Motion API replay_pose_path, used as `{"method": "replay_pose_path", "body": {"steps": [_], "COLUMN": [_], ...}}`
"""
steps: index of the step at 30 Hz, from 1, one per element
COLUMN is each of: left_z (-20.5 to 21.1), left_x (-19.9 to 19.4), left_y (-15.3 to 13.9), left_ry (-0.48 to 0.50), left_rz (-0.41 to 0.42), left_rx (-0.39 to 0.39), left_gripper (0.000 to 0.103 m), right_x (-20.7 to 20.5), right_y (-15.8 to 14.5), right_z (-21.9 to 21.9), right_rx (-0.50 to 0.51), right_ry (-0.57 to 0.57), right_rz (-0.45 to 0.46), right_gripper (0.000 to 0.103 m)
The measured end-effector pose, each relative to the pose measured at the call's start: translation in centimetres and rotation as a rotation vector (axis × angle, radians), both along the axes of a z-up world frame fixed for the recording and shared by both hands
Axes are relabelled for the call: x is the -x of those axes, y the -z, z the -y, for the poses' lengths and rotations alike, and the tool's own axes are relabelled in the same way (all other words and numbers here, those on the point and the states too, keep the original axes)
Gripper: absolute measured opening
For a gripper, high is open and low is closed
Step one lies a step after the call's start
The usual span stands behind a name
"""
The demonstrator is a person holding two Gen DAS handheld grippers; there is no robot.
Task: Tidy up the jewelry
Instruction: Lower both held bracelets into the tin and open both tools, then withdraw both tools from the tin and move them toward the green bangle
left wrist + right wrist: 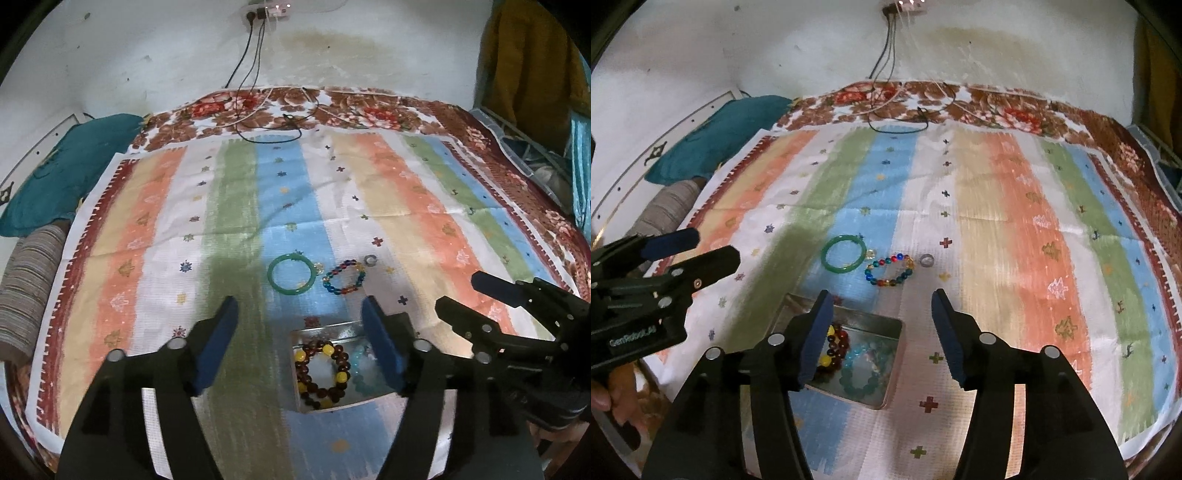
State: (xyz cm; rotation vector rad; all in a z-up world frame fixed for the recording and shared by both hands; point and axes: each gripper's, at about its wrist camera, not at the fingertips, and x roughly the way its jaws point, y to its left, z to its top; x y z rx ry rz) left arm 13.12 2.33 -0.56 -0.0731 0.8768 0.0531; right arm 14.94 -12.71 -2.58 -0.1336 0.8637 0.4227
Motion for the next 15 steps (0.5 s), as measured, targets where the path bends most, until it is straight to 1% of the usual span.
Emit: {"method": "replay_pose_path", "body": {"steps": [2,3,5,8,10,11,12,15], "left_z": [-0.3,-0.5,-1.1,-2.2,-3.0,-3.3,-3.5,-3.2], "left_x": [-0.5,-0.7,-1.3,-2.0,-2.7,-2.9,-3.3,-4.6], "left_y": [0.3,0.4,0.8,1.4,1.9,2.2,2.5,3.5], "left_ry": [-0.017,-0.024,-0.044,-0.082,-0.112,-0.119,-0.124,-0.113], "left_rz": [-0.011,-0.016,-0.032,-0.050,-0.067,-0.073,-0.082,-0.108], "left_rx": [0.004,0.008,0.034,0.091,0.136,0.144,0.144,0.091], "left_gripper": [0.083,0.085,0.086,0.089,0.089,0.089,0.089,0.089], "right_x": [-0.7,-1.0,-1.5,-2.4,-2.9,-3.2,-3.5,-4.5], "right_y": [0.3,0.5,0.8,1.4,1.8,2.0,2.2,3.2], "right_z": [0.2,0.2,0.3,0.2,0.1,0.0,0.0,-0.5], "right_rx": [-0.006,-0.005,0.003,0.020,0.022,0.022,0.023,0.038], "right_ry": [0.010,0.016,0.023,0.033,0.035,0.037,0.038,0.040], "right_rz": [-0.023,-0.033,-0.050,-0.074,-0.095,-0.104,-0.111,-0.144], "right_gripper": [0.062,0.063,0.068,0.068,0.068,0.068,0.068,0.068]}}
